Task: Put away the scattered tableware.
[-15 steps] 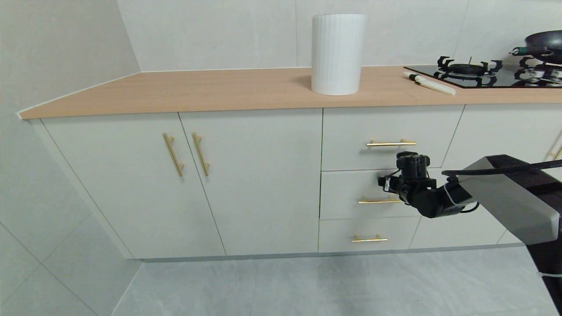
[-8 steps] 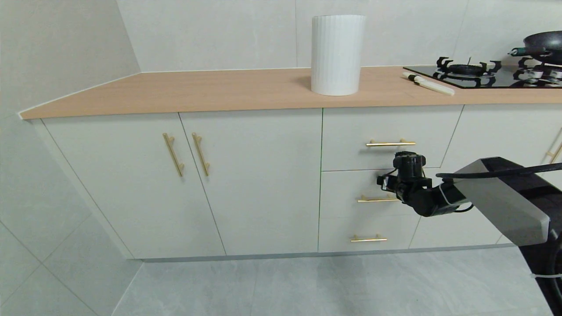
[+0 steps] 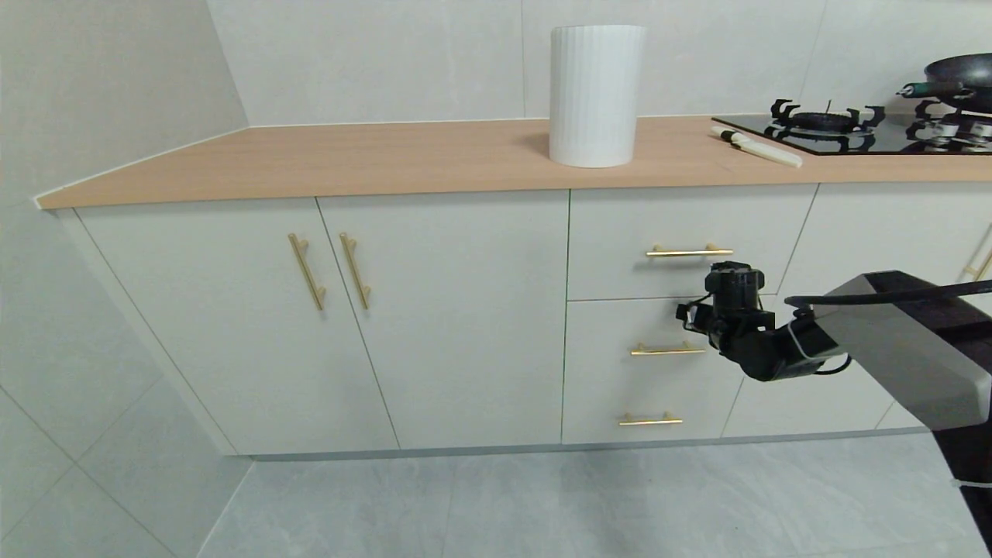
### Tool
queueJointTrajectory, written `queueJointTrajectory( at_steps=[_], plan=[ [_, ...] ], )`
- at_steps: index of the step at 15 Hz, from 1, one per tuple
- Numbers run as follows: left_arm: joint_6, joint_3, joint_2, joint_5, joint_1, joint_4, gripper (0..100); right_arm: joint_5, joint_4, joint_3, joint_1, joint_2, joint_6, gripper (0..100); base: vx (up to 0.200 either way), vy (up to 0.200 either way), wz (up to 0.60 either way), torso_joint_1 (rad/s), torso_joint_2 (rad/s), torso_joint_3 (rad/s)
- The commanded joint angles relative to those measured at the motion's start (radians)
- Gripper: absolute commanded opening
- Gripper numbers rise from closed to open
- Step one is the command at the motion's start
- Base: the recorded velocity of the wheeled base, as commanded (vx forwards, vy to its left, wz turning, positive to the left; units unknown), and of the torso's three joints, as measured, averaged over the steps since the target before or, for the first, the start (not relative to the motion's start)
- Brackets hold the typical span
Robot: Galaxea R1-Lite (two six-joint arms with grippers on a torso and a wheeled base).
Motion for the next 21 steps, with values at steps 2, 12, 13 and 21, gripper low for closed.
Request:
queueJointTrajectory(
  at_steps=[2, 12, 13, 21],
  plan=[
    [0.000, 0.000, 0.000, 0.000, 0.000, 0.000, 100, -0.003, -0.196, 0.372, 0.002, -0.306, -0.007, 100, 0.000, 0.000, 0.00, 0.000, 0.00, 0.000],
    [0.000, 0.000, 0.000, 0.000, 0.000, 0.000, 100, -0.067, -0.428, 1.174, 0.000, -1.349, -0.378, 100, 0.000, 0.000, 0.00, 0.000, 0.00, 0.000],
    [0.000, 0.000, 0.000, 0.000, 0.000, 0.000, 100, -0.067, -0.417, 1.236, 0.000, -1.428, -0.404, 100, 0.000, 0.000, 0.00, 0.000, 0.00, 0.000],
    [0.000, 0.000, 0.000, 0.000, 0.000, 0.000, 100, -0.142, 0.365, 1.265, -0.015, -2.226, -0.435, 100, 0.000, 0.000, 0.00, 0.000, 0.00, 0.000]
  ],
)
